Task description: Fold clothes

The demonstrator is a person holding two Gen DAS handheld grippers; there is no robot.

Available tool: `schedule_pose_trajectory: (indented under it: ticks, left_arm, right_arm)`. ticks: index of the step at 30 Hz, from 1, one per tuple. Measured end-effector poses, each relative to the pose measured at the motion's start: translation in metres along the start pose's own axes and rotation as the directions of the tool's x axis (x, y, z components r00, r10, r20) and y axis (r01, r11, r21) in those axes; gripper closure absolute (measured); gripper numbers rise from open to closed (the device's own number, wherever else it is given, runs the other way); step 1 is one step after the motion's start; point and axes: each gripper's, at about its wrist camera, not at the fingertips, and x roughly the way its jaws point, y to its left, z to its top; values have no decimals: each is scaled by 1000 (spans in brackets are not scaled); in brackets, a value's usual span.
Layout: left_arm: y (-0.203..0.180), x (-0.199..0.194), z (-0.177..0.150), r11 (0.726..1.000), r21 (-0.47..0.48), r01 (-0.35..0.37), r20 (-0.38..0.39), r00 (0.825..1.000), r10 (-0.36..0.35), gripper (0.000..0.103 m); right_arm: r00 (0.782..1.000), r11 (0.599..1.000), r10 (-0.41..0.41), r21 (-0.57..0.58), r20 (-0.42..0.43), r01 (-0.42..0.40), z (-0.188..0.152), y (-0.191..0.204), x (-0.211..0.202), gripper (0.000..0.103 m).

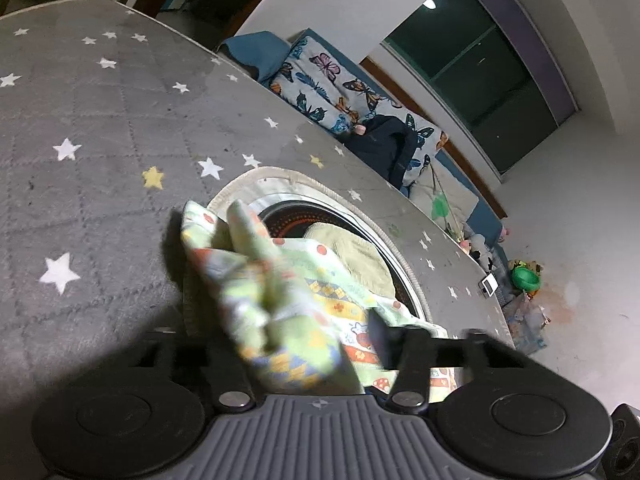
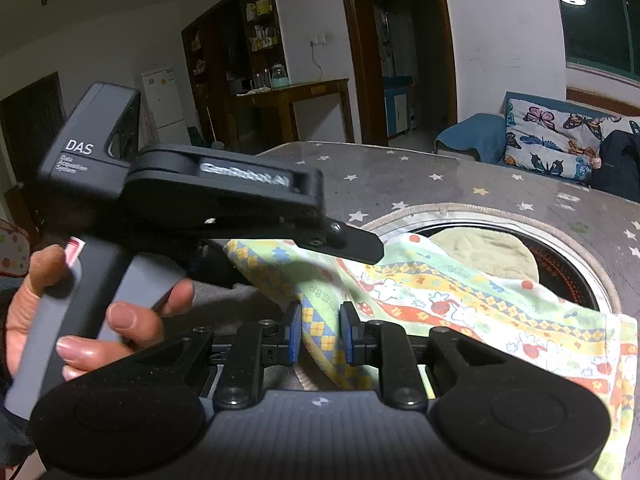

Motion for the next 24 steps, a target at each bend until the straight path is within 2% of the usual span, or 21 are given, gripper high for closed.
schedule_pose_trajectory:
  ticks: [2, 5, 7, 9, 12, 17, 20, 24]
  left_arm:
    - [2, 3, 0, 1000, 4, -1, 0, 1000, 1, 79]
    - [0, 3, -2, 999, 44, -29, 2, 1000, 29, 82]
    - [-1, 3, -4, 997, 65, -36, 2, 999, 36, 82]
    - [-3, 4, -6, 995, 85, -49, 1, 999, 49, 81]
    - [-8, 4, -8, 988, 132, -82, -2, 997, 83, 81]
    - [-15, 5, -13, 973, 193, -125, -8, 992, 129, 81]
    - [-21, 7, -14, 960, 236, -148, -5, 988, 153, 81]
    - [-31, 8, -19, 933, 311, -179, 11, 983, 185, 81]
  right_arm:
    - [1000, 1000, -1, 20, -4, 1, -2, -5, -1, 83]
    - [1000, 999, -16, 50, 5, 16, -8, -19, -13, 75]
    - [998, 996, -55, 69, 5, 55, -13, -32, -23, 67]
    - [994, 989, -112, 93, 1, 111, -17, -50, -32, 65]
    - [973, 964, -232, 134, -8, 231, -21, -85, -44, 63]
    - [918, 903, -393, 170, -49, 395, -23, -139, -49, 52]
    - [908, 883, -412, 212, -76, 419, -27, -162, -46, 49]
    - [921, 889, -378, 242, -88, 388, -35, -167, -39, 50]
